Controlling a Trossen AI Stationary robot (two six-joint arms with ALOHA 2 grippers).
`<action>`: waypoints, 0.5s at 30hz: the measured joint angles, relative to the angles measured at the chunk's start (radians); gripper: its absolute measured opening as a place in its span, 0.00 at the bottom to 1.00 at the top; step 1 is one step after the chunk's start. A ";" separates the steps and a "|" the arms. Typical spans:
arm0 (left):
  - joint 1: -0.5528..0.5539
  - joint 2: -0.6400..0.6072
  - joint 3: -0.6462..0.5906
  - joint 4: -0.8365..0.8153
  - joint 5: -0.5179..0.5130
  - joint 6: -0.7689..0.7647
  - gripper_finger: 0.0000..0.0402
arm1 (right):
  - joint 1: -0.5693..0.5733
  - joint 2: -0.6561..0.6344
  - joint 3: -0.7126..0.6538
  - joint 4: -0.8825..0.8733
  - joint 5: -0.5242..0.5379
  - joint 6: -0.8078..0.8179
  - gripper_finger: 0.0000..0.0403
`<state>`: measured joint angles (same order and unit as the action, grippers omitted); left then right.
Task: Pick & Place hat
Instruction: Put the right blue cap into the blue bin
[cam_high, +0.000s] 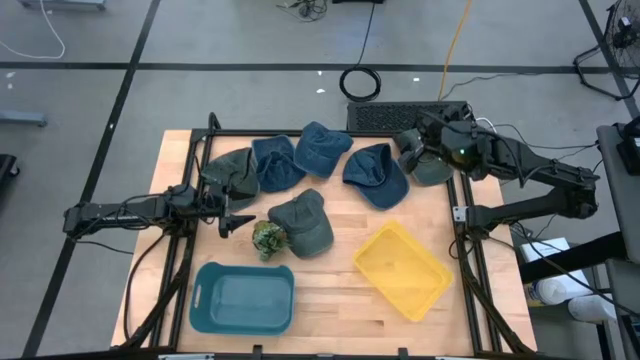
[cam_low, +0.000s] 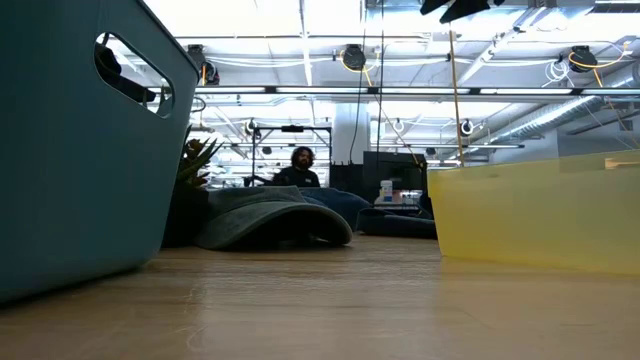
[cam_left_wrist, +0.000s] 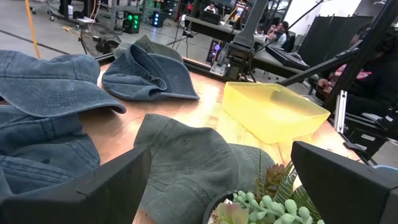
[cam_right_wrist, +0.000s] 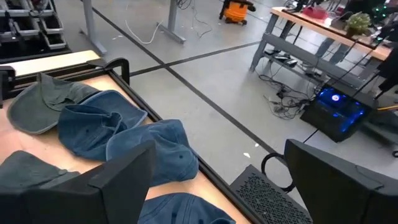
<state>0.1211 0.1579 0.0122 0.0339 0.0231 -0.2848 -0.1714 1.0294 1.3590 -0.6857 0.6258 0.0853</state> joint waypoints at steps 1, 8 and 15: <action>0.000 0.000 0.000 0.000 0.000 0.000 0.99 | -0.005 0.000 0.000 0.000 -0.001 0.000 0.86; 0.000 0.000 0.000 0.000 0.000 0.000 0.99 | -0.031 0.000 0.000 0.000 0.000 -0.022 0.86; 0.000 0.000 0.000 0.000 0.000 0.000 0.99 | -0.031 -0.001 0.000 0.004 -0.003 -0.026 0.86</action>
<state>0.1211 0.1577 0.0120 0.0338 0.0231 -0.2848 -0.2024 1.0283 1.3590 -0.6821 0.6232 0.0593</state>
